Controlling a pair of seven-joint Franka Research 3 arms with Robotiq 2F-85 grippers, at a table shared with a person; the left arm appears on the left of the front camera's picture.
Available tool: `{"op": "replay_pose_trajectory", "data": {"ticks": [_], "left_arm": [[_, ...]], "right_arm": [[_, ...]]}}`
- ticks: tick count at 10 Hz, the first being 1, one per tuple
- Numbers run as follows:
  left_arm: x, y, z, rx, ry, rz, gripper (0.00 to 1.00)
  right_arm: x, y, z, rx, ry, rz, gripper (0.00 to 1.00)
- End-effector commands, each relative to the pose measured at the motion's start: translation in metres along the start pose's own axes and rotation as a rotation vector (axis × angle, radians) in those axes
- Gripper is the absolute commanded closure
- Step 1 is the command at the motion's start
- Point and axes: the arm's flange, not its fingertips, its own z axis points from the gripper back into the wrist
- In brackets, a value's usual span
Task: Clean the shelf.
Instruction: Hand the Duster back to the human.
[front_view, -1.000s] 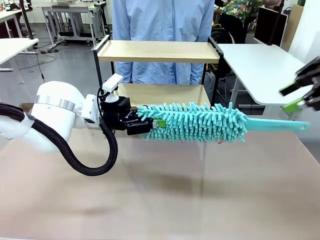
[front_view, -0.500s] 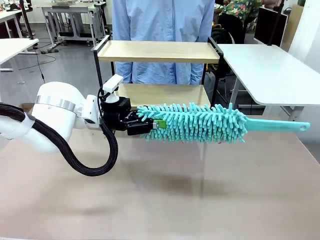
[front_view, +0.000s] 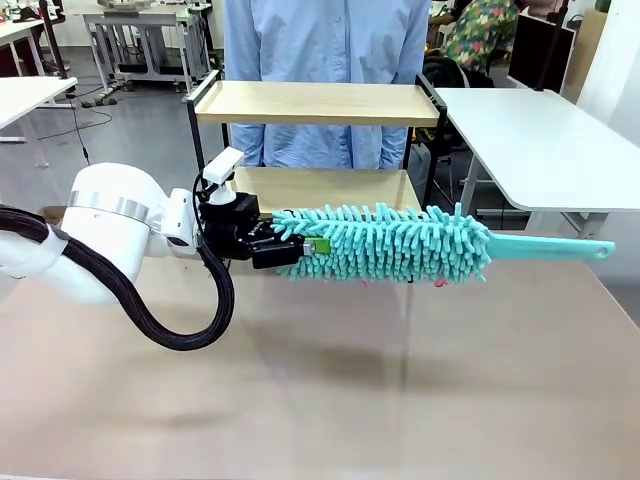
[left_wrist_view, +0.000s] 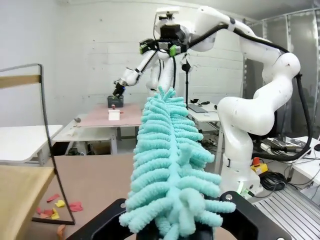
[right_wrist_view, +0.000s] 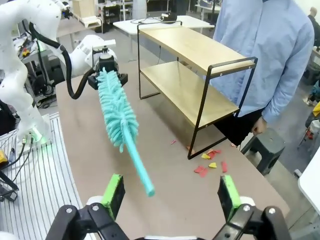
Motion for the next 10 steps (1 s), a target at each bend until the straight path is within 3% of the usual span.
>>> {"op": "replay_pose_trajectory", "data": {"ticks": [1,4,6,9,10], "left_arm": [[0.052,-0.012,0.032,0.096,-0.069,-0.03,0.82],[0.149,-0.027,0.09,0.29,-0.137,-0.164,0.82],[0.202,-0.047,0.128,0.482,-0.121,-0.236,0.82],[0.225,-0.088,0.201,0.831,-0.146,-0.206,0.82],[0.224,-0.107,0.228,1.017,-0.145,-0.205,0.82]], "right_arm": [[0.0,0.0,0.001,-0.001,0.003,0.008,0.0],[0.0,0.0,0.001,-0.001,0.003,0.008,0.0],[0.0,0.0,0.001,-0.001,0.003,0.008,0.0],[0.0,0.0,0.001,-0.001,0.003,0.008,0.0],[0.0,0.0,0.001,-0.001,0.003,0.008,0.0]]}}
